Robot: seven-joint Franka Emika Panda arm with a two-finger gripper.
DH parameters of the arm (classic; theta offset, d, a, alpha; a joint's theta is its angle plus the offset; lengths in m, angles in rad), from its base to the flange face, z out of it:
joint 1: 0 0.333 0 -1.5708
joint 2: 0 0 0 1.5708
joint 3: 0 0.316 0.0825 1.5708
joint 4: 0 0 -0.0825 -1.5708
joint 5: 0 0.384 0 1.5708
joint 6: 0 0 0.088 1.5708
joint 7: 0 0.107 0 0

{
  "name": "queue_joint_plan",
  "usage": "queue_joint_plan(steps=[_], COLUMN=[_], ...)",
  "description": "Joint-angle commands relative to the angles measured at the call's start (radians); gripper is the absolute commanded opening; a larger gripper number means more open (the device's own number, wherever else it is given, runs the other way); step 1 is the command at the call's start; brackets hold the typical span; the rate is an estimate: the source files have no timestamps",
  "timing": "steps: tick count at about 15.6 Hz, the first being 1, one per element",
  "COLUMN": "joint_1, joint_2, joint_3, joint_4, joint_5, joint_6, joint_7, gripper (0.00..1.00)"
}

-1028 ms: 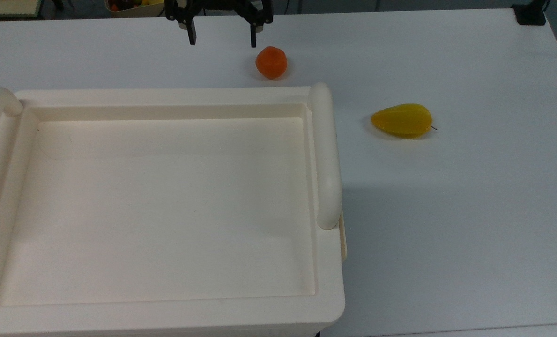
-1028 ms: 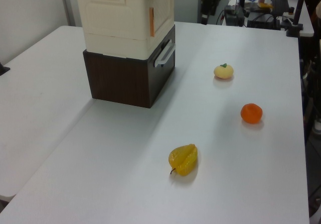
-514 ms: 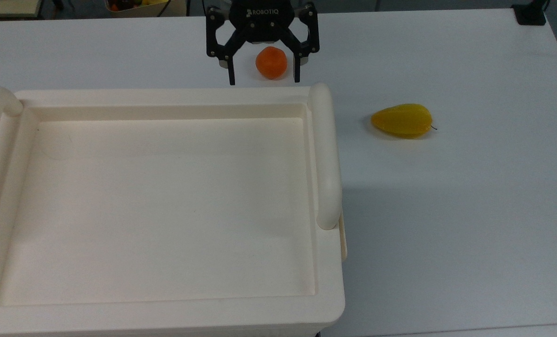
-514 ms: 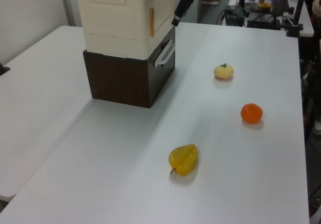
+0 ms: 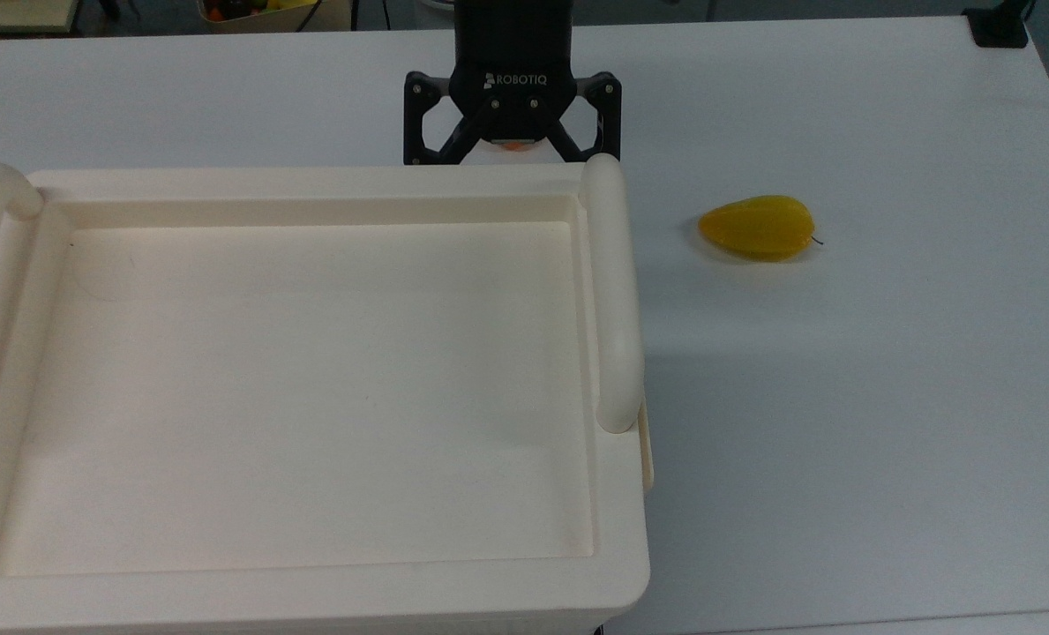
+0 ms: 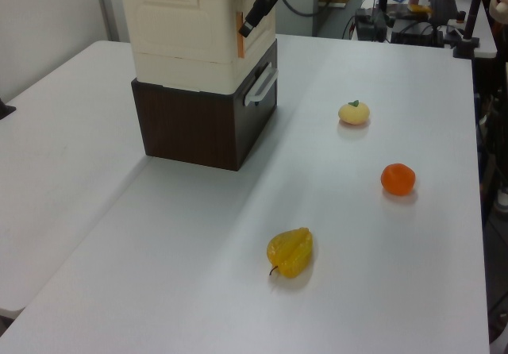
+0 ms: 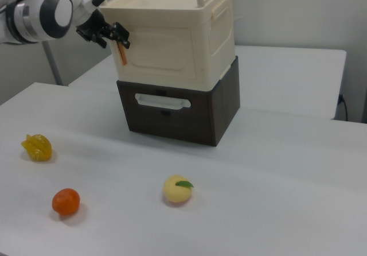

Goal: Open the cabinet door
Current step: 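Close the gripper on the orange door handle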

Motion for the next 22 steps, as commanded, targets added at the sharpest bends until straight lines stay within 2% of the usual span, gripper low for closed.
queue_joint_plan(steps=[1,3,6,10,13,18,22], joint_1=[0.005,0.006,0.008,0.008,0.008,0.008,0.009], joint_2=[0.038,0.038,0.034,0.018,0.011,0.0,-0.009], joint_3=[-0.01,-0.01,-0.01,-0.01,-0.008,-0.007,-0.007], joint_4=[0.03,0.03,0.028,0.02,0.02,0.016,0.014], joint_5=[-0.041,-0.041,-0.041,-0.041,-0.041,-0.039,-0.033], joint_6=[0.045,0.045,0.042,0.025,-0.012,-0.056,-0.095], joint_7=[0.03,0.03,0.03,0.028,0.03,0.03,0.03], gripper=[0.77,0.68,0.49,0.43,0.31,0.18,0.11])
